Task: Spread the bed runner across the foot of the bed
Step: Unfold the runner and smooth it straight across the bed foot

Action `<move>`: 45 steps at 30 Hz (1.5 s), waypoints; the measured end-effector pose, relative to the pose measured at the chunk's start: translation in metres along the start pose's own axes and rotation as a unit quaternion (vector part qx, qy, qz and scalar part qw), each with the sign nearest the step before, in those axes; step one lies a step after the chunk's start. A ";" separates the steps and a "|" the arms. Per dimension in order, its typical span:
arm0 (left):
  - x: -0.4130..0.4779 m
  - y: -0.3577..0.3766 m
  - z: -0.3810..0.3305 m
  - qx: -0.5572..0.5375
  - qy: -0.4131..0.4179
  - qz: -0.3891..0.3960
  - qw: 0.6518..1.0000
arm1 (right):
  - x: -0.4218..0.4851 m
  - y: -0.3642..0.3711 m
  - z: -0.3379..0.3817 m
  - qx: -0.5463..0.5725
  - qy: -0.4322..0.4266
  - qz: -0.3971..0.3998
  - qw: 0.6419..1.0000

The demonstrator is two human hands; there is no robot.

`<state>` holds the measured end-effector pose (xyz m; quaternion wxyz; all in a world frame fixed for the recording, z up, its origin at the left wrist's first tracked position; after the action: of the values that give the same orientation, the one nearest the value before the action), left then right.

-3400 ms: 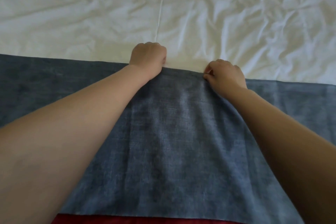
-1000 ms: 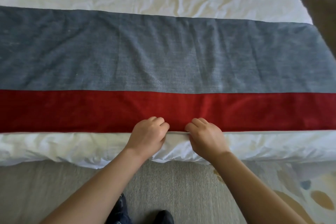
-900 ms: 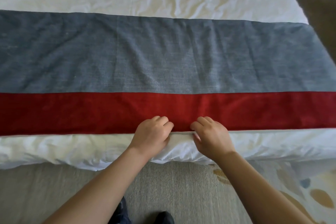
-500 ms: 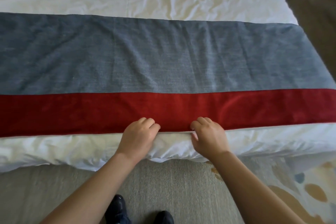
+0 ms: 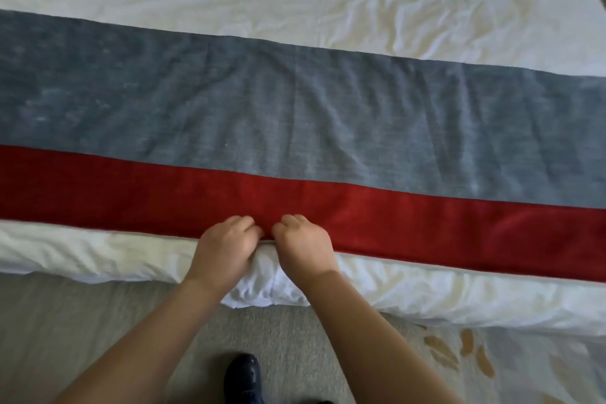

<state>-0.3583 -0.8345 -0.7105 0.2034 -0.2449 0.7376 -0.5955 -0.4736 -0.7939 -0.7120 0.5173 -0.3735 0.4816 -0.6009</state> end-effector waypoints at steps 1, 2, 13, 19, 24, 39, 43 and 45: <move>-0.002 0.002 0.000 -0.007 0.000 0.004 1.000 | -0.002 0.002 0.002 -0.004 -0.002 0.001 1.000; -0.004 0.002 0.000 -0.016 0.000 0.006 1.000 | -0.003 0.004 0.002 -0.006 -0.005 0.001 1.000; -0.042 -0.019 0.066 0.018 -0.016 -0.038 0.999 | 0.014 0.011 0.053 -0.002 -0.052 -0.027 0.998; -0.056 -0.021 0.082 0.019 -0.027 0.008 0.999 | 0.012 0.025 0.068 -0.020 -0.041 -0.016 0.999; -0.042 -0.015 0.057 -0.005 0.010 -0.032 0.999 | 0.003 0.013 0.038 0.010 -0.084 -0.047 0.995; 0.037 0.025 -0.074 -0.009 0.123 0.042 0.991 | -0.060 -0.022 -0.105 -0.031 0.046 -0.033 0.998; 0.038 0.026 -0.075 0.012 0.141 0.059 0.988 | -0.063 -0.019 -0.107 -0.020 0.045 -0.033 0.998; 0.040 0.024 -0.075 0.001 0.146 0.055 0.988 | -0.064 -0.019 -0.108 -0.012 0.043 -0.024 0.999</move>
<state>-0.4371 -0.7963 -0.7189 0.1260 -0.1138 0.7711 -0.6136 -0.5688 -0.7103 -0.7181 0.4765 -0.3648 0.5014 -0.6233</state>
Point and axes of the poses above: each hand's wrist, its own x-axis towards the middle knuckle, its own y-axis out of the palm, z = x × y, the point moved 3 cm from there along x, towards the middle knuckle, and after that the axes turned 9 degrees about y, right-handed, at the moved point
